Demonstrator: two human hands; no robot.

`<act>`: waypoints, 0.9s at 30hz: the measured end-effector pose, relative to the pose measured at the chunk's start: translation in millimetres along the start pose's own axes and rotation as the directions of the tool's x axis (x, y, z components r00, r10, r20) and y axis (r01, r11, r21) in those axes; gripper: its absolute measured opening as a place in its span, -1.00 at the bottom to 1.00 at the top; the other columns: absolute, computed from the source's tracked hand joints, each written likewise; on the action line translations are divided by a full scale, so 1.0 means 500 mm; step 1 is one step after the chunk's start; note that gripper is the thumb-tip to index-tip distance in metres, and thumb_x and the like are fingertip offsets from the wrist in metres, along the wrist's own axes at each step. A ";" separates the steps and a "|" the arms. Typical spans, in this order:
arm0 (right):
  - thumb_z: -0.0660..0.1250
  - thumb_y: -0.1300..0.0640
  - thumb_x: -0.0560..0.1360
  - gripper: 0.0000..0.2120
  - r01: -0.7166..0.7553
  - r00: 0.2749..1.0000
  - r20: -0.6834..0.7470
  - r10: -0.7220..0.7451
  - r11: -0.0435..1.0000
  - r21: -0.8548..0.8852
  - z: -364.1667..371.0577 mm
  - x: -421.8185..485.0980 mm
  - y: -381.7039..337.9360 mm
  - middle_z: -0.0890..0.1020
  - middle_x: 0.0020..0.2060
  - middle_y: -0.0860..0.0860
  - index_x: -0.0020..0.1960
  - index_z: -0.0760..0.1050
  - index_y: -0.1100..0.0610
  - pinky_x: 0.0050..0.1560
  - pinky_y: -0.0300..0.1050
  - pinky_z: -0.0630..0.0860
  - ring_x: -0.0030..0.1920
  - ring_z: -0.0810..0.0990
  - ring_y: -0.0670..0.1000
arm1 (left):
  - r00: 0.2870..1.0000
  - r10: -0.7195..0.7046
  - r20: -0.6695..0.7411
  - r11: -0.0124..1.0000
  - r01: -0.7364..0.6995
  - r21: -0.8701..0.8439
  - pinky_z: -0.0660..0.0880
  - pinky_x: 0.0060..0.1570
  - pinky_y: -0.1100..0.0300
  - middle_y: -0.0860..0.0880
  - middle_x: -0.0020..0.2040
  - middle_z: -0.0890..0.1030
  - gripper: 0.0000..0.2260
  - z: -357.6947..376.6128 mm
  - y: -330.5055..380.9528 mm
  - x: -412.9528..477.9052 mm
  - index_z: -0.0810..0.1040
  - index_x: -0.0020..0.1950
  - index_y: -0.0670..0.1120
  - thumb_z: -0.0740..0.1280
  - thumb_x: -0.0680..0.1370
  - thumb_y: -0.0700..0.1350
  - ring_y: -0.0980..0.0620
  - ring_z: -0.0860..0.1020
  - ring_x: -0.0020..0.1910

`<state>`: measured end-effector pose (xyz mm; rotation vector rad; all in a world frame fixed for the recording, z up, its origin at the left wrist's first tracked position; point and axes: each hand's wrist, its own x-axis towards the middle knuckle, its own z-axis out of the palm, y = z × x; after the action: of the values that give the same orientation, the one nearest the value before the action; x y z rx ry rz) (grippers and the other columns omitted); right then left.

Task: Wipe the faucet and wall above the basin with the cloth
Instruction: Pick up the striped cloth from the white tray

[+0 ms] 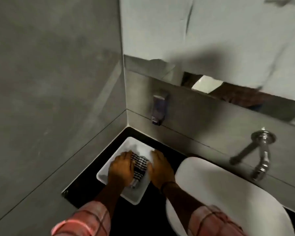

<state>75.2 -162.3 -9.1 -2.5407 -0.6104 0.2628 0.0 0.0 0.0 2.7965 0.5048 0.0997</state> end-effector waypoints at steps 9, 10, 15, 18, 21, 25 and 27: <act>0.22 0.02 0.67 -0.46 -0.248 0.899 0.370 0.236 0.969 -0.014 0.184 0.163 0.003 0.29 0.55 0.17 0.58 0.22 0.17 0.44 0.12 0.43 0.43 0.42 0.25 | 0.844 -0.259 0.470 0.963 0.261 0.063 0.35 0.44 -0.17 -0.22 0.56 0.26 -0.43 0.143 -0.119 0.134 0.05 0.61 -0.16 0.17 0.65 -0.08 -0.30 0.33 0.49; 0.23 0.02 0.66 -0.44 -0.272 0.887 0.375 0.269 0.961 -0.046 0.193 0.177 0.001 0.23 0.58 0.18 0.59 0.20 0.16 0.46 0.14 0.40 0.47 0.38 0.27 | 0.824 -0.267 0.500 0.963 0.252 0.100 0.31 0.48 -0.17 -0.25 0.58 0.22 -0.39 0.147 -0.121 0.144 -0.01 0.63 -0.19 0.17 0.65 -0.08 -0.32 0.30 0.52; 0.35 -0.09 0.58 -0.20 -0.322 0.829 0.402 0.387 0.920 -0.223 0.220 0.220 0.000 0.16 0.59 0.17 0.65 0.01 0.07 0.44 0.28 0.37 0.51 0.27 0.31 | 0.827 -0.297 0.477 0.953 0.225 0.203 0.36 0.45 -0.12 -0.27 0.58 0.22 -0.46 0.162 -0.120 0.167 0.01 0.62 -0.22 0.12 0.68 -0.12 -0.28 0.34 0.51; 0.33 -0.11 0.59 -0.21 -0.332 0.842 0.358 0.404 0.911 -0.246 0.226 0.228 0.007 0.26 0.53 0.19 0.66 0.00 0.07 0.42 0.27 0.40 0.48 0.34 0.29 | 0.852 -0.312 0.420 0.950 0.275 0.148 0.48 0.33 -0.10 -0.25 0.44 0.43 -0.60 0.169 -0.115 0.172 0.24 0.49 -0.23 0.13 0.66 -0.18 -0.25 0.49 0.37; 0.28 -0.11 0.62 -0.30 -0.408 0.833 0.331 0.444 0.896 -0.176 0.226 0.240 0.014 0.45 0.44 0.20 0.62 0.13 0.16 0.42 0.19 0.44 0.45 0.45 0.24 | 0.850 -0.354 0.390 0.918 0.395 -0.026 0.56 0.21 -0.07 -0.19 0.28 0.60 -0.74 0.176 -0.114 0.179 0.43 0.32 -0.17 0.20 0.65 -0.15 -0.20 0.59 0.26; 0.40 -0.06 0.55 -0.65 -0.388 0.866 0.299 0.401 0.916 -0.103 0.188 0.248 0.007 0.69 0.14 0.20 0.15 0.60 0.20 0.23 0.09 0.59 0.18 0.65 0.22 | 0.838 -0.345 0.421 0.792 0.501 -0.349 0.58 -0.04 0.05 -0.15 0.02 0.71 -0.80 0.165 -0.123 0.184 0.65 0.05 -0.12 0.33 0.57 -0.03 -0.19 0.67 0.03; 0.47 -0.04 0.48 -0.76 -0.378 0.888 0.298 0.351 0.925 0.034 0.154 0.249 0.005 0.70 -0.18 0.15 -0.20 0.56 0.11 -0.02 0.04 0.62 -0.11 0.69 0.16 | 0.844 -0.297 0.447 0.741 0.499 -0.449 0.55 -0.10 0.08 -0.08 -0.10 0.67 -0.84 0.150 -0.139 0.193 0.64 -0.07 -0.09 0.37 0.56 -0.01 -0.17 0.66 -0.06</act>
<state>162.8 -72.4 -84.3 -2.5306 -0.2052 0.7867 76.4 75.3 -90.7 2.0161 0.8294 -0.3001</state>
